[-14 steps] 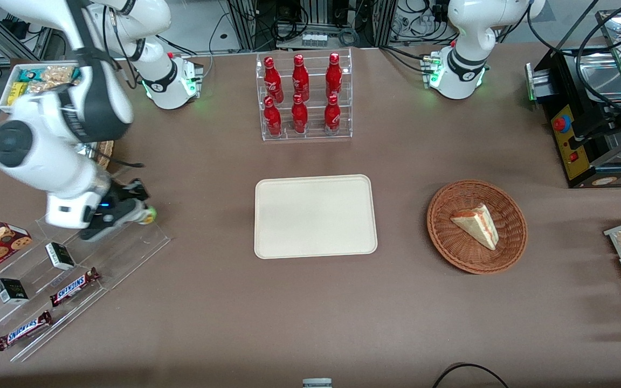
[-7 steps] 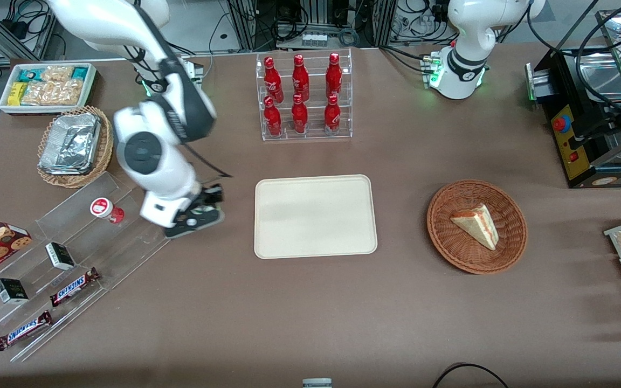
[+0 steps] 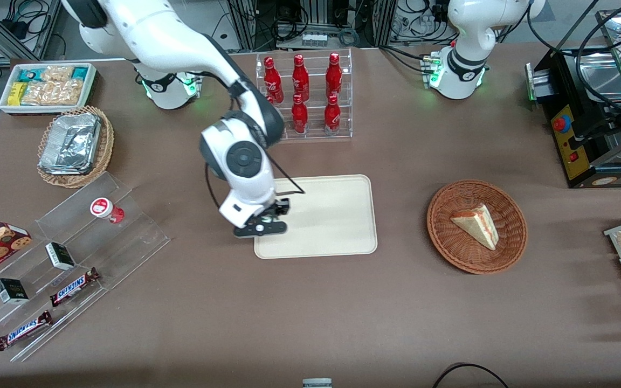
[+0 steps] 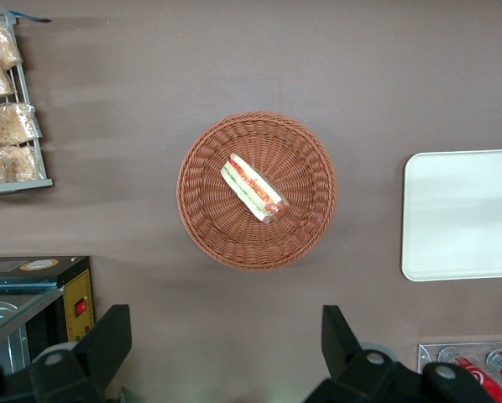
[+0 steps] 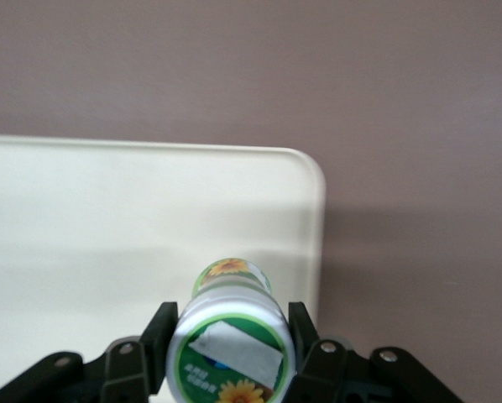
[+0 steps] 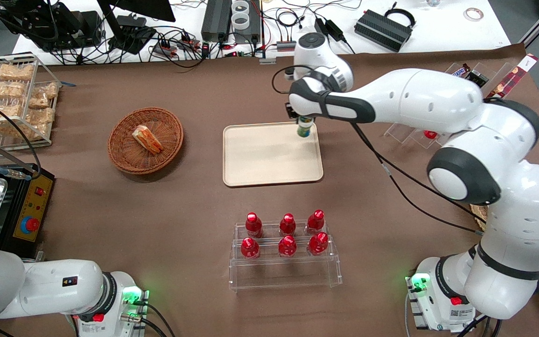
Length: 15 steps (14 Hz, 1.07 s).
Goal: Place green gum on tray
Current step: 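Lift the green gum bottle and carry it over the cream tray, then lower the green gum bottle onto the tray and open the right gripper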
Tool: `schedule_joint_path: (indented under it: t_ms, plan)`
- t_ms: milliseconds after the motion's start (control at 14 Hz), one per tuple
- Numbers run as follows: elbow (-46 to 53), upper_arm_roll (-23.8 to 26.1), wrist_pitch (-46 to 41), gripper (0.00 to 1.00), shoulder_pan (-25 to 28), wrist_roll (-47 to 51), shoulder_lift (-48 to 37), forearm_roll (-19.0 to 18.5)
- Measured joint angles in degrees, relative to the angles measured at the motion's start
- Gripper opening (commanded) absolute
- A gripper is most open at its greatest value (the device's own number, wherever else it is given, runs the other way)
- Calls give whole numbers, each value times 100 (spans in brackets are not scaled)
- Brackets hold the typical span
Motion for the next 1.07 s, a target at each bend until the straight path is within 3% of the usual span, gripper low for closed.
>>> schedule_joint_path:
  t_ms: [429, 929, 1000, 1071]
  plan:
    - [640, -5, 572, 0, 450, 944, 873, 161]
    - [719, -15, 593, 0, 672, 1071, 1121, 161]
    - [726, -21, 593, 39, 675, 1071, 1145, 158]
    - [735, -26, 593, 99, 678, 1070, 1149, 148]
